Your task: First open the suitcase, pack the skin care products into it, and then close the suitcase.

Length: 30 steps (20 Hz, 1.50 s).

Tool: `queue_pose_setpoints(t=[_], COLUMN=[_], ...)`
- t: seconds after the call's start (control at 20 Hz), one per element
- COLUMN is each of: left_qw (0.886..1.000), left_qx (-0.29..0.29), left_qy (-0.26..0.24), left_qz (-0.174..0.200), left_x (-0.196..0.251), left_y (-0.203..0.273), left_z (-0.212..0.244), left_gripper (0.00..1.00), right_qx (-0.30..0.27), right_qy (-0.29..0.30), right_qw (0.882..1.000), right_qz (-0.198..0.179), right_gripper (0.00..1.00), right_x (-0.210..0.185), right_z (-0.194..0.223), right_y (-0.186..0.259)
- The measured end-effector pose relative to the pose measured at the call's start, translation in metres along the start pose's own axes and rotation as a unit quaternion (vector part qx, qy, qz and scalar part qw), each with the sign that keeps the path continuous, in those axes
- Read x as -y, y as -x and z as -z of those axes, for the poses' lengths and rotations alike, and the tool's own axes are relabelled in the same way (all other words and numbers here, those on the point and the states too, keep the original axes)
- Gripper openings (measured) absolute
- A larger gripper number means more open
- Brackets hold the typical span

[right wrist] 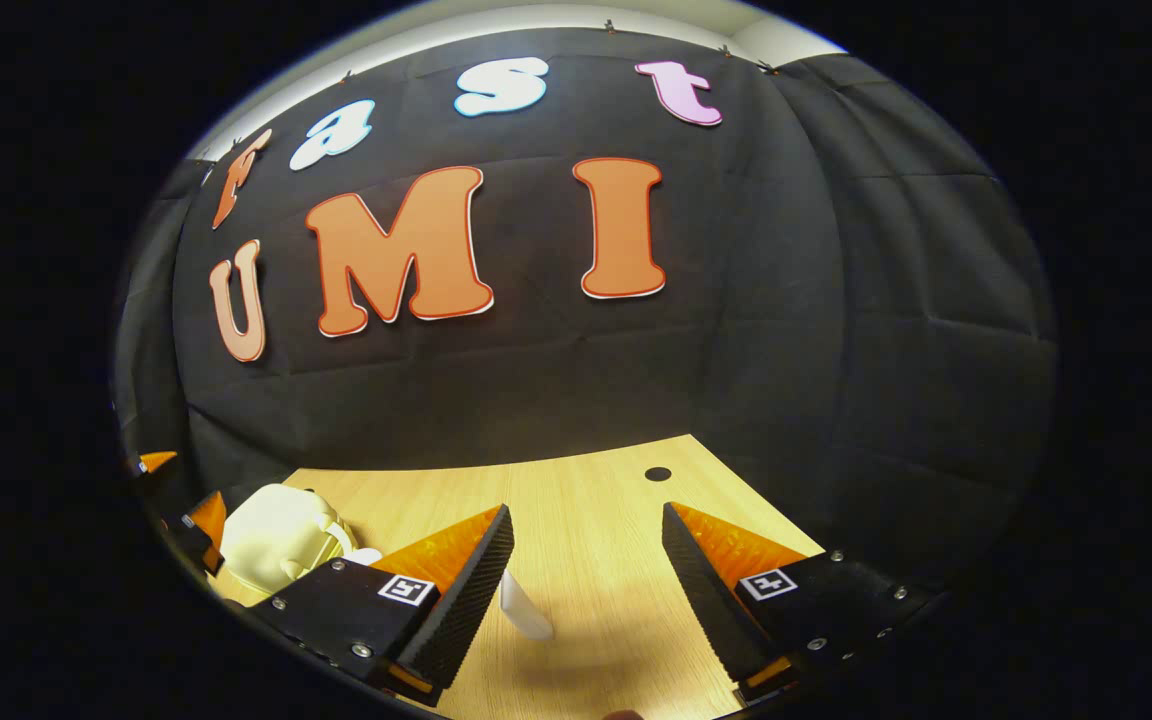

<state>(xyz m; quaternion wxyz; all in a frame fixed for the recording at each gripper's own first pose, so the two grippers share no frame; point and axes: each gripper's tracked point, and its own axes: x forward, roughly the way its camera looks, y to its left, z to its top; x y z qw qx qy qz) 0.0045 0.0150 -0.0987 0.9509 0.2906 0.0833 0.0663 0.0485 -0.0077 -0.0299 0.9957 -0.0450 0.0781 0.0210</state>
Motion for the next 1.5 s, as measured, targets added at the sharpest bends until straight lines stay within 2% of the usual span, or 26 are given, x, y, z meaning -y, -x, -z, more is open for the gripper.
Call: queue_pose_setpoints(t=[0.25,0.35,0.6,0.75,1.0,1.15,1.35,1.5], left_qw=[0.995,0.991,0.978,0.971,0.967,0.962,0.949,0.943], left_qx=[-0.036,-0.041,-0.068,-0.091,-0.099,-0.102,-0.1,-0.114], left_qy=[-0.08,-0.121,-0.186,-0.201,-0.221,-0.236,-0.282,-0.294], left_qz=[0.039,0.044,0.07,0.088,0.073,0.086,0.096,0.102], left_x=[0.048,0.062,0.091,0.103,0.102,0.113,0.123,0.124], left_y=[-0.013,-0.02,-0.039,-0.048,-0.063,-0.073,-0.084,-0.09], left_z=[0.038,0.051,0.087,0.108,0.11,0.115,0.115,0.122], left_gripper=[0.99,0.99,0.99,0.99,0.98,1.0,0.98,0.98], right_qx=[-0.024,-0.031,-0.055,-0.064,-0.077,-0.086,-0.092,-0.096], right_qy=[-0.003,-0.006,-0.018,-0.021,-0.014,-0.017,-0.022,-0.028], right_qw=[0.999,0.999,0.996,0.994,0.993,0.992,0.99,0.989], right_qz=[0.028,0.039,0.068,0.082,0.091,0.093,0.102,0.108], right_gripper=[0.95,0.95,0.95,0.95,0.95,0.95,0.95,0.95], right_x=[0.027,0.038,0.065,0.075,0.082,0.083,0.087,0.092], right_z=[0.019,0.025,0.043,0.05,0.058,0.064,0.068,0.07], right_y=[0.001,0.002,0.001,0.001,-0.001,-0.003,-0.004,-0.004])
